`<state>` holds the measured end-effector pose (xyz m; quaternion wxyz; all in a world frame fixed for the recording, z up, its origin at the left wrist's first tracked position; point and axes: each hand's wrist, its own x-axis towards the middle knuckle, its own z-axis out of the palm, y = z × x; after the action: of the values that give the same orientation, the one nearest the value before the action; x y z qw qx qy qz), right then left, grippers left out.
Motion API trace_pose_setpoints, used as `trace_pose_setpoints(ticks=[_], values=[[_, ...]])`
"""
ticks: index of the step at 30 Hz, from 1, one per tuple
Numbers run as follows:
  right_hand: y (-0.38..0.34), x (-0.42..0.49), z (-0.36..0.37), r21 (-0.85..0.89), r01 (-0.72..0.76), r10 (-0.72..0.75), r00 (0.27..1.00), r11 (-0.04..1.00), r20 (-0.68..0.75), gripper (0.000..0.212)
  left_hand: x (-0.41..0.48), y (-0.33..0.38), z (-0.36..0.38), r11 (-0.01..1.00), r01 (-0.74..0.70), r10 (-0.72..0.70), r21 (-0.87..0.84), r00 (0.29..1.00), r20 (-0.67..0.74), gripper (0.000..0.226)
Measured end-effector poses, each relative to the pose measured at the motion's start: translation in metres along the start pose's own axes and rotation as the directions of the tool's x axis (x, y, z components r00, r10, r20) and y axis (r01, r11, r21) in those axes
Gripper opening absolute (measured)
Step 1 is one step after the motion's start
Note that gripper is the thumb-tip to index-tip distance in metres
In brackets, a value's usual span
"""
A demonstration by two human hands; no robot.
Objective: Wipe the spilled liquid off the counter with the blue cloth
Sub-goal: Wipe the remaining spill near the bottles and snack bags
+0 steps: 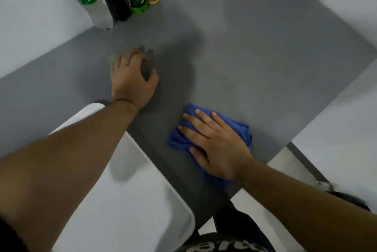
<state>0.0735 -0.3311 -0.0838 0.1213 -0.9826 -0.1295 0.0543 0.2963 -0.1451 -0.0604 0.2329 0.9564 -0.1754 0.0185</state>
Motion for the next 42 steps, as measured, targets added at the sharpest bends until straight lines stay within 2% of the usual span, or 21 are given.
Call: trace_pose_setpoints(ticks=[4,8,12,16,19,23,28,30,33,38,42], values=[[0.024,-0.002,-0.014,0.001,-0.105,0.105,0.994,0.994,-0.023,0.057,-0.037,0.035,0.014,0.997,-0.010,0.010,-0.071,1.000,-0.002,0.040],[-0.006,0.010,-0.004,0.036,-0.242,0.244,0.969,0.970,-0.048,0.060,-0.055,0.038,0.024,1.000,-0.018,0.018,-0.010,1.000,0.013,0.036],[-0.025,-0.026,0.011,0.022,-0.110,0.110,0.993,0.994,-0.033,0.059,-0.053,0.037,0.026,0.999,-0.037,0.037,0.015,0.999,0.015,0.038],[0.017,-0.062,0.000,0.013,0.046,-0.047,0.998,0.999,0.050,0.058,-0.055,0.039,0.026,0.998,-0.056,0.056,0.041,0.998,0.010,0.040],[0.040,-0.049,-0.010,0.024,-0.071,0.071,0.997,0.997,-0.021,0.055,-0.055,0.041,0.027,0.997,-0.058,0.058,0.051,0.998,-0.012,0.041],[0.011,-0.009,-0.006,0.101,-0.291,0.298,0.953,0.952,-0.063,0.057,-0.055,0.039,0.031,0.996,-0.056,0.057,0.067,0.998,-0.023,0.042],[-0.002,-0.045,0.006,0.087,-0.157,0.163,0.984,0.984,-0.075,0.056,-0.054,0.039,0.032,0.997,-0.029,0.028,0.074,1.000,0.009,0.048],[0.011,-0.059,0.003,0.099,-0.150,0.156,0.986,0.984,-0.056,0.056,-0.054,0.040,0.032,0.996,-0.027,0.025,0.085,0.999,0.021,0.050],[0.033,-0.071,-0.002,0.110,-0.188,0.200,0.974,0.976,-0.103,0.053,-0.057,0.042,0.030,0.995,-0.018,0.016,0.099,1.000,0.026,0.051],[0.085,-0.076,-0.016,0.098,-0.292,0.301,0.948,0.952,-0.102,0.053,-0.048,0.064,0.037,0.981,-0.146,0.146,0.128,0.989,0.008,0.050],[0.123,-0.072,-0.023,0.122,-0.360,0.373,0.920,0.925,-0.118,0.054,-0.031,0.119,0.062,0.957,-0.286,0.285,0.040,0.958,0.042,0.045]])
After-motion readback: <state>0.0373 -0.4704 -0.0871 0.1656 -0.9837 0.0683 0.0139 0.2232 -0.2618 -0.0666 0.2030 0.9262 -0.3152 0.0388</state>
